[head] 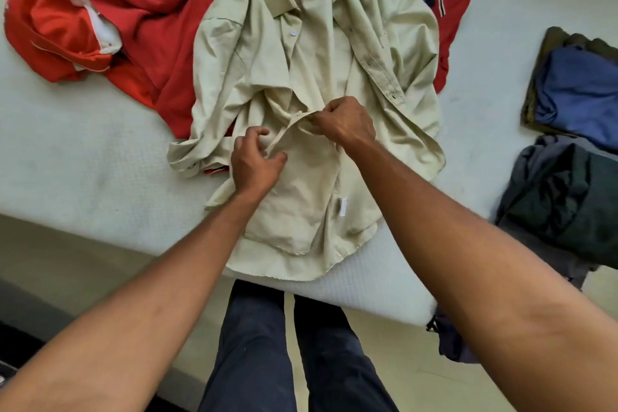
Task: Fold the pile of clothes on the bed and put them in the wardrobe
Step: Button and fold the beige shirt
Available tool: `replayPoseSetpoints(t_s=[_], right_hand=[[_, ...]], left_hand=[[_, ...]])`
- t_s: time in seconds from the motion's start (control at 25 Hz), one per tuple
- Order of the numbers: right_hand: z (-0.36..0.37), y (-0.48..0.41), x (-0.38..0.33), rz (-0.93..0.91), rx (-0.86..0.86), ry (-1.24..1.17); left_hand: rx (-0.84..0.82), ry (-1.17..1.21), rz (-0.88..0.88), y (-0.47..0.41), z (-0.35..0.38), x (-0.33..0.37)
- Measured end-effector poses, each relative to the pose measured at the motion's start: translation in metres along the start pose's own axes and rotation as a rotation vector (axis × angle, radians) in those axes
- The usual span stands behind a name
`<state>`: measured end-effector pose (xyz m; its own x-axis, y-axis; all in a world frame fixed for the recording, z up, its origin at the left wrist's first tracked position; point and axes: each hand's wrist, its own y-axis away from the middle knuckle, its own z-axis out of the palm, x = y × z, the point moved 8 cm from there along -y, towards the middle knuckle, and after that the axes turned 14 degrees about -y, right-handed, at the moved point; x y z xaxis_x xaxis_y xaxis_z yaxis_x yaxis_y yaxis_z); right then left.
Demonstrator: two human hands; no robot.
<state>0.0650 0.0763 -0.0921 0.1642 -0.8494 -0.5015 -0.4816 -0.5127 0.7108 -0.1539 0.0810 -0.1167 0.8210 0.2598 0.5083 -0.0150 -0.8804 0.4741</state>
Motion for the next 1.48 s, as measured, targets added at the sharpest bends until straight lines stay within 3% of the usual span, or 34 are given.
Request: replayPoseSetpoints(t_s=[0.12,0.32,0.36,0.44,0.56,0.6,0.68,0.72,0.76,0.84,0.96,1.08,1.12,1.2,1.28,1.4,1.48], right_hand=[[-0.001,-0.005,0.012,-0.064,-0.075,-0.261],[-0.038,0.007,0.048,-0.162,0.071,-0.597],[-0.044,0.011,0.057,-0.152,0.104,-0.641],[-0.049,0.018,0.075,-0.106,0.14,-0.692],[-0.036,0.034,0.099,0.058,0.058,-0.753],[-0.029,0.039,0.112,0.151,0.01,-0.778],[-0.018,0.05,0.141,0.32,-0.086,-0.865],[-0.014,0.052,0.152,0.365,-0.128,-0.944],[-0.012,0.054,0.161,0.374,-0.154,-1.025],[-0.013,0.054,0.166,0.322,-0.179,-1.126],[-0.022,0.04,0.157,0.188,-0.13,-0.93],[-0.021,0.028,0.131,0.025,-0.076,-0.468],[-0.017,0.026,0.116,-0.049,-0.063,-0.411],[-0.003,0.026,0.084,-0.156,-0.1,-0.473],[0.015,0.031,0.055,-0.177,-0.264,-0.66],[0.029,0.045,0.033,-0.186,-0.495,-0.806],[0.025,0.05,0.039,-0.17,-0.464,-0.819]], left_hand=[[-0.034,-0.082,0.183,-0.006,0.005,0.023],[0.279,-0.368,0.643,0.037,-0.028,0.09],[0.263,-0.371,0.715,0.049,-0.03,0.1],[0.01,-0.289,0.712,0.071,-0.013,0.111],[-0.674,-0.25,0.427,0.111,0.051,0.102],[-0.84,-0.251,0.404,0.126,0.068,0.102],[-1.036,-0.191,0.37,0.142,0.088,0.106],[-1.044,-0.142,0.327,0.137,0.09,0.106],[-0.944,-0.113,0.303,0.12,0.088,0.106],[-0.54,-0.171,0.362,0.064,0.062,0.107],[-0.152,-0.35,0.598,-0.003,0.023,0.114],[-0.081,-0.725,0.819,-0.049,0.017,0.13],[-0.075,-0.824,0.878,-0.063,0.018,0.137],[-0.105,-1.006,0.995,-0.086,0.025,0.149],[-0.198,-1.194,1.115,-0.101,0.035,0.157],[-0.161,-1.219,1.269,-0.115,0.023,0.174],[-0.103,-1.199,1.304,-0.129,0.0,0.185]])
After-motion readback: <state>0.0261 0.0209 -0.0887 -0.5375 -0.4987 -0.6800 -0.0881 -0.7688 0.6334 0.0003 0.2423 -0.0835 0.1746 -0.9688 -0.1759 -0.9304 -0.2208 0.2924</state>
